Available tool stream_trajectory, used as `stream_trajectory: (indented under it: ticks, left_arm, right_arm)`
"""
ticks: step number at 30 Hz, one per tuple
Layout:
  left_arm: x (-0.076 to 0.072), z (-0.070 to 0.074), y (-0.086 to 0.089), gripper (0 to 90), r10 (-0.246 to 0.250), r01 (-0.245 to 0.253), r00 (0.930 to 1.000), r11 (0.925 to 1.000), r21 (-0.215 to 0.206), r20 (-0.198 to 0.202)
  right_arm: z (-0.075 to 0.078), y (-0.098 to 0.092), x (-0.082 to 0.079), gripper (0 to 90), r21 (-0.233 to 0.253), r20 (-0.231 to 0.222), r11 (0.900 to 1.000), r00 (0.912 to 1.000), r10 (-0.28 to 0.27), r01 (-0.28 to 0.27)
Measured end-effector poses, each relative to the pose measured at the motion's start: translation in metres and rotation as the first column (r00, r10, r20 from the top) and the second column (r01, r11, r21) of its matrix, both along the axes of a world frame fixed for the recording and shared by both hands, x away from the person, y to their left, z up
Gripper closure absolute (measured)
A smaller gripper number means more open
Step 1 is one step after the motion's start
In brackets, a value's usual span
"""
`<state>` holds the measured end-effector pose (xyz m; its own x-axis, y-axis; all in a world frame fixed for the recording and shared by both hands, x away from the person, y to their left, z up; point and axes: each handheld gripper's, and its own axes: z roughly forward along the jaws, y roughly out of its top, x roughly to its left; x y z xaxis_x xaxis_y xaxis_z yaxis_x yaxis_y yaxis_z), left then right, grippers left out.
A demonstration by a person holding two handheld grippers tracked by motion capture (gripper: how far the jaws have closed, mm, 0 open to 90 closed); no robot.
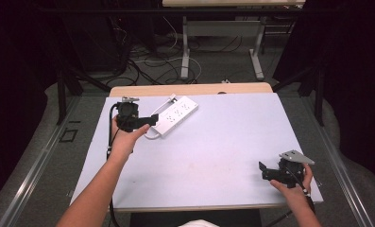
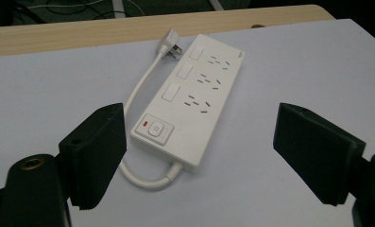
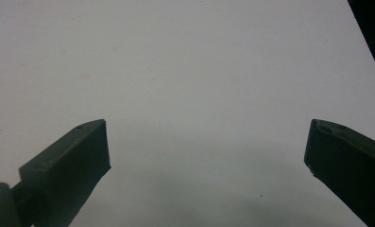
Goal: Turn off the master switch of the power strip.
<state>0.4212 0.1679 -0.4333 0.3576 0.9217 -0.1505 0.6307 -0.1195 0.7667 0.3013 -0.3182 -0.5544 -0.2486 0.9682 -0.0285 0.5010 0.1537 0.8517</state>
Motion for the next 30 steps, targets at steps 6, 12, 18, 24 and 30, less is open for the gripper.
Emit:
stream_trajectory:
  ticks: [6, 12, 18, 24, 30]
  left_arm:
    - [0.008, -0.001, 0.0, 19.8, 0.016, -0.016, 0.9999, 0.9999, -0.002, 0.001]
    - [0.014, -0.004, -0.003, 24.5, 0.013, -0.013, 0.9999, 0.9999, 0.007, 0.005]
    - [0.023, -0.005, -0.007, 28.4, 0.015, -0.015, 0.9999, 0.9997, 0.021, 0.001]
    - [0.032, -0.005, -0.011, 30.7, 0.025, -0.025, 0.9996, 0.9995, 0.02, 0.015]
    - [0.04, -0.009, -0.014, 31.6, 0.029, -0.029, 0.9995, 0.9995, 0.015, 0.016]
  right_arm:
    - [0.001, 0.0, -0.001, 0.3, 0.002, -0.02, 1.0, 0.9998, 0.003, -0.003]
    - [0.001, 0.0, -0.001, 0.3, 0.001, -0.025, 1.0, 0.9996, 0.012, -0.012]
    - [0.0, 0.0, 0.0, 0.3, -0.009, -0.024, 1.0, 0.9996, 0.016, -0.016]
    - [0.0, 0.001, -0.001, 0.3, -0.008, -0.023, 1.0, 0.9997, 0.012, -0.013]
    - [0.001, 0.001, -0.001, 0.3, -0.013, -0.023, 1.0, 0.9997, 0.01, -0.01]
